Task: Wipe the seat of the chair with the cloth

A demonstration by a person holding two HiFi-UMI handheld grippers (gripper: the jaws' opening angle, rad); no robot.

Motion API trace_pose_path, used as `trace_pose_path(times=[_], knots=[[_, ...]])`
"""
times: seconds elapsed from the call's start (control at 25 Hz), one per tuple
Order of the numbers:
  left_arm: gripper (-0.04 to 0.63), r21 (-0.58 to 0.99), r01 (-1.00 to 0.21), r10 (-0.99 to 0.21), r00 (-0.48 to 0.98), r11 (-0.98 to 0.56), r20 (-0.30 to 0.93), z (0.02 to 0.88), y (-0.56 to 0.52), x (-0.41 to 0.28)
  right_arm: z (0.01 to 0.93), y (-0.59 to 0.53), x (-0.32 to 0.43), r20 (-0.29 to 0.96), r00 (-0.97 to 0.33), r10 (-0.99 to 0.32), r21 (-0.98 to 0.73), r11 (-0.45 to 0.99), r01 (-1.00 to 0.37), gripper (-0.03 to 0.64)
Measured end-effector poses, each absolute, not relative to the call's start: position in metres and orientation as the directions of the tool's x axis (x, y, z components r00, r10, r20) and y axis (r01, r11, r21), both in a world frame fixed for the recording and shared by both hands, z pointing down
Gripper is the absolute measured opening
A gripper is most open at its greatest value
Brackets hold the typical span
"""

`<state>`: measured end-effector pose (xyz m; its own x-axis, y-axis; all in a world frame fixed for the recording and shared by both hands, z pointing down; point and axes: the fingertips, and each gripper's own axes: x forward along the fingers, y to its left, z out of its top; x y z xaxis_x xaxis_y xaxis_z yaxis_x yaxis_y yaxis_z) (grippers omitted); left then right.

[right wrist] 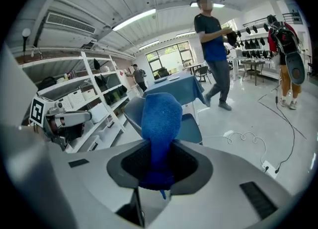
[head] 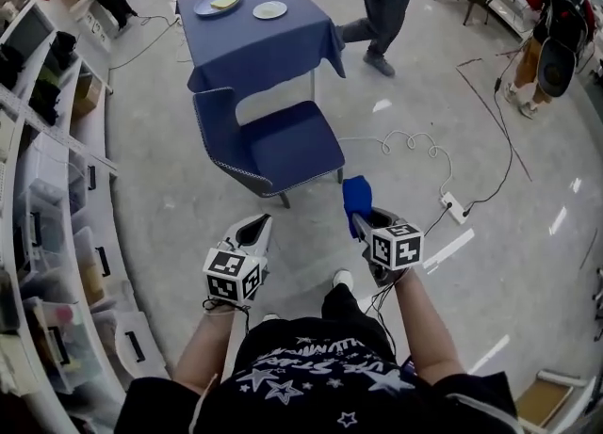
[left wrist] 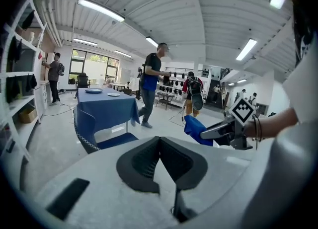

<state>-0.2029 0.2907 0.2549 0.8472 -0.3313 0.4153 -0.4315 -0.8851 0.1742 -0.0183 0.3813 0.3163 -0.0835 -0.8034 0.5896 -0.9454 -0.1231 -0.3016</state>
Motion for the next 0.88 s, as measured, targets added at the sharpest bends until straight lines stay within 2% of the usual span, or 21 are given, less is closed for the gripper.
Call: trace_pose_path(times=[0.2,0.4,0.64,0.88], knots=[[0.020,0.165,-0.522,-0.415,0.801,-0.837,0.431,0.259,0.269,-0.150,0.323,0.355,0.043,0.604,-0.164,-0.780,-0.313,-0.043,-0.949,0.107],[0.020,0.191,-0.609,-0.483,0.751,-0.770,0.450,0.271,0.247,-0.138,0.337,0.323,0.062,0.630,-0.229,-0.742,-0.327,0.014,-0.945,0.107],[0.020,0.202,-0.619,-0.480,0.742,-0.759,0.468,0.288,0.194,-0.119,0.360,0.267,0.057,0.672,-0.260,-0.693,-0.337,0.026,-0.941,0.107],[0.020,0.259,-0.607,-0.454,0.760,-0.751,0.465,0.308,0.107,-0.084,0.377,0.192,0.072,0.716,-0.242,-0.654,-0.337,-0.021,-0.941,0.107]])
